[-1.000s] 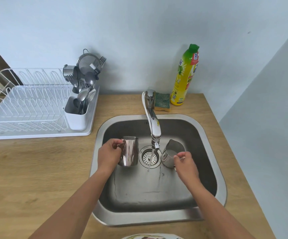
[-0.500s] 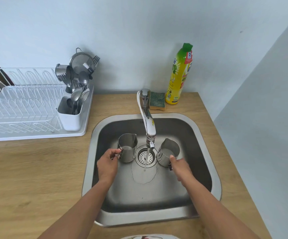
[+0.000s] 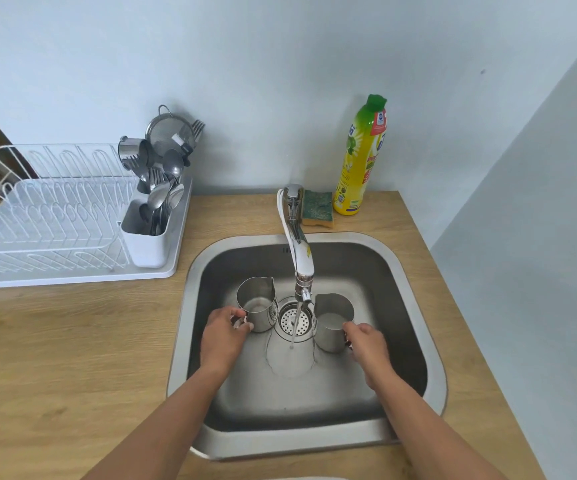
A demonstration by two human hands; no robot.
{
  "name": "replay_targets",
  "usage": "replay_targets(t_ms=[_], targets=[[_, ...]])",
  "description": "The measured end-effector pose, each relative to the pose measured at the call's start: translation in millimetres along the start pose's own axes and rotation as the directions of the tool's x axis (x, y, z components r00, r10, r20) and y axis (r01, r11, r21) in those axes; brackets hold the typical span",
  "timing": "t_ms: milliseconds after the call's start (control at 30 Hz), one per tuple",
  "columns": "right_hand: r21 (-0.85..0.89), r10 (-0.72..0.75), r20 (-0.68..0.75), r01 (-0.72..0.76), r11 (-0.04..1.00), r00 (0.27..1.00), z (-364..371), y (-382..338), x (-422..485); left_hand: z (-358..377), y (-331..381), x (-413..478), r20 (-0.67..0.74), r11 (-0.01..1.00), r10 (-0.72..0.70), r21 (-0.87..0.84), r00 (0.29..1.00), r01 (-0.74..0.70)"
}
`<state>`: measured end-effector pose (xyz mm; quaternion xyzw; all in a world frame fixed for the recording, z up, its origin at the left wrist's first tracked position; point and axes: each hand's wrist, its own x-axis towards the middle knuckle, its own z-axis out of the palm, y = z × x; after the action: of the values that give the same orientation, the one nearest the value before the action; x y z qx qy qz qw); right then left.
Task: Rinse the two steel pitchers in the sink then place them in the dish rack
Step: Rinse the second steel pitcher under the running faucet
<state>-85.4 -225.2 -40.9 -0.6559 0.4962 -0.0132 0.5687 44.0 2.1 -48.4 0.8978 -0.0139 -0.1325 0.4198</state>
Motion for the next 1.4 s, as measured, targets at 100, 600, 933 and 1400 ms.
replay_targets(t_ms=[100,600,933,1400], targets=[[0.007,0.002,0.021,-0.002,1.0,1.0,0,-3,-1,1,-2,3,0.012,0.999,-0.015,0.028,1.0,0.015],[0.006,-0.022,0.167,0.021,1.0,0.986,14,-14,-21,2,-6,31,-0.08,0.996,-0.079,0.03,0.994,0.082],[0.046,-0.022,0.201,0.013,0.999,0.979,18,-12,-23,-7,19,5,-0.105,0.996,-0.065,0.053,0.992,0.071],[0.167,-0.164,0.315,0.115,0.979,0.935,18,-18,-26,1,34,-41,0.468,0.969,0.176,-0.239,0.866,-0.068]])
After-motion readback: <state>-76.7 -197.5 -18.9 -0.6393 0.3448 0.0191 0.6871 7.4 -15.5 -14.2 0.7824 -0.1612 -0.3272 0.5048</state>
